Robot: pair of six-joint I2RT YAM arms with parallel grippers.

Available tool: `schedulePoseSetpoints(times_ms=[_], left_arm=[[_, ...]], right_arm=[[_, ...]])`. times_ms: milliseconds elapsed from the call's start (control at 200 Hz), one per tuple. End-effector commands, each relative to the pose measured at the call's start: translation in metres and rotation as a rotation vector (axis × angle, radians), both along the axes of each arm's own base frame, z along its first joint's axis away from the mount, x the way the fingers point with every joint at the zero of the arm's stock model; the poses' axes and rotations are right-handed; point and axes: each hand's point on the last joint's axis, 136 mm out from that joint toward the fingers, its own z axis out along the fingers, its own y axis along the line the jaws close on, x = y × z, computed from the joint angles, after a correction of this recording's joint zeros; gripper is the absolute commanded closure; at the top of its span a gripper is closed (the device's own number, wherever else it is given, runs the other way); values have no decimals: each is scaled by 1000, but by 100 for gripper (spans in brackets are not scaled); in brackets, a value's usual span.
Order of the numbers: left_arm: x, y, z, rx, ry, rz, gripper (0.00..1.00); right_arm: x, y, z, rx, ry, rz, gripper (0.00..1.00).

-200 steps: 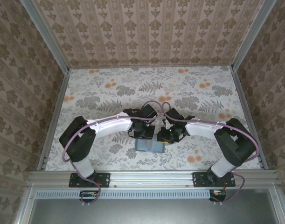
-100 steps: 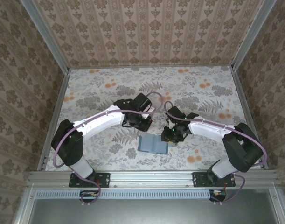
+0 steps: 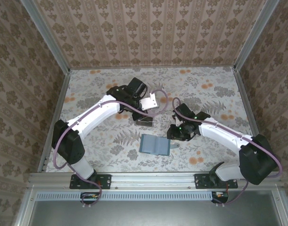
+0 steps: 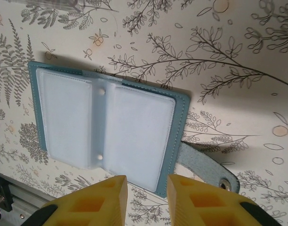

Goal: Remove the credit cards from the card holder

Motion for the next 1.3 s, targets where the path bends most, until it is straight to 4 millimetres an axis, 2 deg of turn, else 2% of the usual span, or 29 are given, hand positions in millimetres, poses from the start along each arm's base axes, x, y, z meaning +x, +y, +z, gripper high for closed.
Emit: schedulePoseSetpoints(times_ms=[0, 165, 565, 885, 1010, 1295], left_arm=[[-6, 1, -7, 65, -67, -273, 100], [7, 0, -7, 79, -106, -397, 100], [47, -1, -25, 136, -56, -437, 100], [62, -6, -52, 191, 23, -431, 100], [67, 0, -63, 230, 43, -423, 100], [71, 7, -75, 271, 89, -405, 100]], right_arm=[[-5, -11, 3, -35, -4, -2, 71], [-6, -15, 3, -36, -1, -12, 71], [-5, -20, -3, -42, 15, -36, 71], [-5, -22, -11, -48, 41, -49, 71], [-2, -23, -11, -48, 39, -56, 71], [1, -20, -18, -40, 52, -55, 70]])
